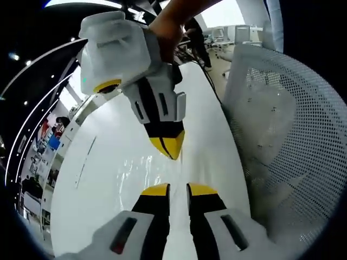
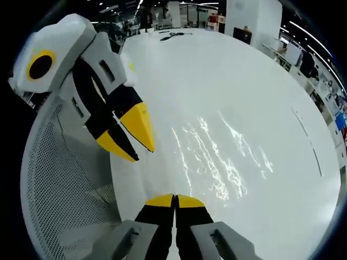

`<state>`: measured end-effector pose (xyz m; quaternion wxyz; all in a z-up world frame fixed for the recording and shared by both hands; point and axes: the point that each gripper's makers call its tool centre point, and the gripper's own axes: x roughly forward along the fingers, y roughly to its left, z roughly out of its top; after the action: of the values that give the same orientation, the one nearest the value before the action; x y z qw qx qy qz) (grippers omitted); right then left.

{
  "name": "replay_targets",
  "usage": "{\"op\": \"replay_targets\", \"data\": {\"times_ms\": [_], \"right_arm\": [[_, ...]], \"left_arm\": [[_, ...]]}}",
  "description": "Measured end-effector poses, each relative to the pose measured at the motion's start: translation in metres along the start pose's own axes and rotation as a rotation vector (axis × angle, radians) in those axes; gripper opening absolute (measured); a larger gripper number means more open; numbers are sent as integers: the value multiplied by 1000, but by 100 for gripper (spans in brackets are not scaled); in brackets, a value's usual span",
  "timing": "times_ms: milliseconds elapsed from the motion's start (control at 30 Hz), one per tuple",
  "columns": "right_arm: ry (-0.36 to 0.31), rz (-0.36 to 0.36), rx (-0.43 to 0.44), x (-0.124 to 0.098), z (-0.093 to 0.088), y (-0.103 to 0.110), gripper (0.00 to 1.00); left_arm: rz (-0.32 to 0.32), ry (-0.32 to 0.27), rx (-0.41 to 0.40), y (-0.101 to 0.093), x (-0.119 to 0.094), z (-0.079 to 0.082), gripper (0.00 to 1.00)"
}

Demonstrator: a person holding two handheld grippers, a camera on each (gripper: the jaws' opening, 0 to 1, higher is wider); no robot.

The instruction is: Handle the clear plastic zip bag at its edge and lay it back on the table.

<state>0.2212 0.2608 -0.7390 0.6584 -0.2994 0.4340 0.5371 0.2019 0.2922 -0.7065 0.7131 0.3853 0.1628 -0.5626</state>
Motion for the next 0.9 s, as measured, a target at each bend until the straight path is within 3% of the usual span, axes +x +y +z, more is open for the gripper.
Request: {"op": "replay_targets", "data": {"times_ms": [433,900], "right_arm": [[-38,-8,-25,-5,8,2,0],[-97,-74,-46,-13,22,-9,0]], "left_arm": [[9,52,34,2,2,-9,1],[8,69,12,3,-2,-13,0]]}}
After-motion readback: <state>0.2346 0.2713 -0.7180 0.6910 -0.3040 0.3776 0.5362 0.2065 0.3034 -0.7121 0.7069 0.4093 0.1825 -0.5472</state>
